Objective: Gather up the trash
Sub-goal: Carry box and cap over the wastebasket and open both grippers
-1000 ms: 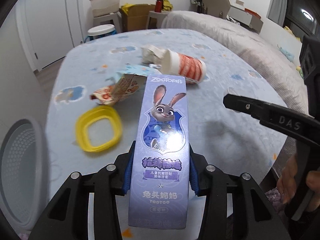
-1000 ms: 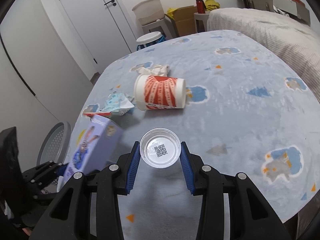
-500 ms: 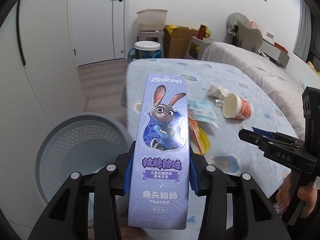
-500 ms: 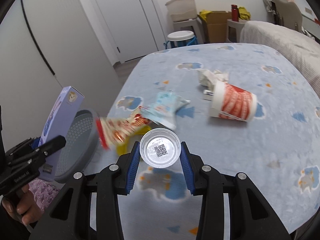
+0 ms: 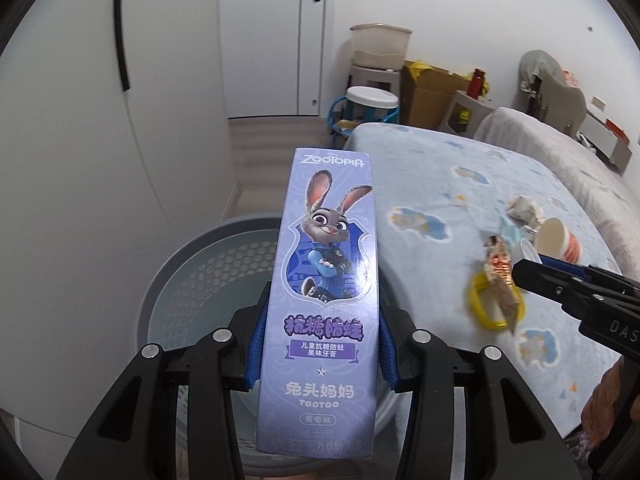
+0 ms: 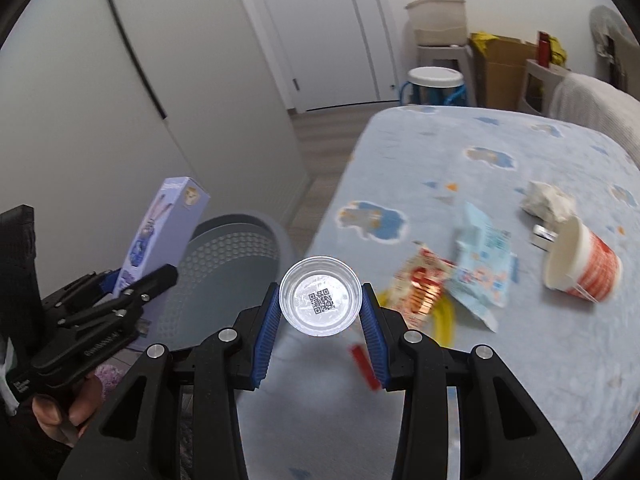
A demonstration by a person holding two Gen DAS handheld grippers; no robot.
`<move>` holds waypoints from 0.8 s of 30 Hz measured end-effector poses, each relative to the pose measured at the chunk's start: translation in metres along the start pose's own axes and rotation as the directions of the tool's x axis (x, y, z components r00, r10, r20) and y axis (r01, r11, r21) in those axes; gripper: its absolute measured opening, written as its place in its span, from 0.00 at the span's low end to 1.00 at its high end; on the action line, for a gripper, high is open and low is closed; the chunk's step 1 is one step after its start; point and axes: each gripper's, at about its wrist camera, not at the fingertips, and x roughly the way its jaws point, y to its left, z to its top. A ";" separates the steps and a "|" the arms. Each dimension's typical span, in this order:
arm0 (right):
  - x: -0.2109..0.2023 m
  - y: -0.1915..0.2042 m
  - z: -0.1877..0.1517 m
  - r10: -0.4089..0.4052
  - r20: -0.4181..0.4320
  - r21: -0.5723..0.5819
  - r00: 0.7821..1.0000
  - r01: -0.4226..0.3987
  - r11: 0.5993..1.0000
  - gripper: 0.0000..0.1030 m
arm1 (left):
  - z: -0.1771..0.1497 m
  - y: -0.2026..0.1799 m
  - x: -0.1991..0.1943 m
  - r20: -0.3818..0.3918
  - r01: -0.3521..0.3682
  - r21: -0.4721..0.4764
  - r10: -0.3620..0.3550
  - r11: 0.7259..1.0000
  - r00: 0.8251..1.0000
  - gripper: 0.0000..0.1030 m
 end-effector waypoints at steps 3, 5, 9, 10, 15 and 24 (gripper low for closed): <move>0.018 0.019 0.007 0.032 -0.022 -0.035 0.999 -0.033 0.999 0.38 | -0.002 0.014 0.004 -0.010 -0.047 -0.032 0.047 0.998 0.999 0.42; 0.029 0.031 0.011 0.054 -0.033 -0.060 0.998 -0.056 0.997 0.38 | -0.001 0.023 0.004 -0.008 -0.072 -0.054 0.072 0.996 0.997 0.42; 0.048 0.049 0.016 0.084 -0.051 -0.107 0.995 -0.089 0.990 0.38 | -0.002 0.038 0.007 -0.021 -0.111 -0.081 0.109 0.991 0.994 0.42; 0.052 0.052 0.017 0.093 -0.058 -0.113 0.994 -0.099 0.989 0.38 | -0.004 0.040 0.008 -0.026 -0.119 -0.082 0.117 0.990 0.993 0.42; 0.070 0.060 0.017 0.113 -0.087 -0.125 0.990 -0.124 0.984 0.38 | -0.009 0.054 0.018 -0.066 -0.164 -0.081 0.159 0.983 0.985 0.42; 0.092 0.071 0.017 0.132 -0.125 -0.137 0.983 -0.149 0.979 0.38 | -0.013 0.069 0.026 -0.108 -0.183 -0.098 0.172 0.978 0.979 0.42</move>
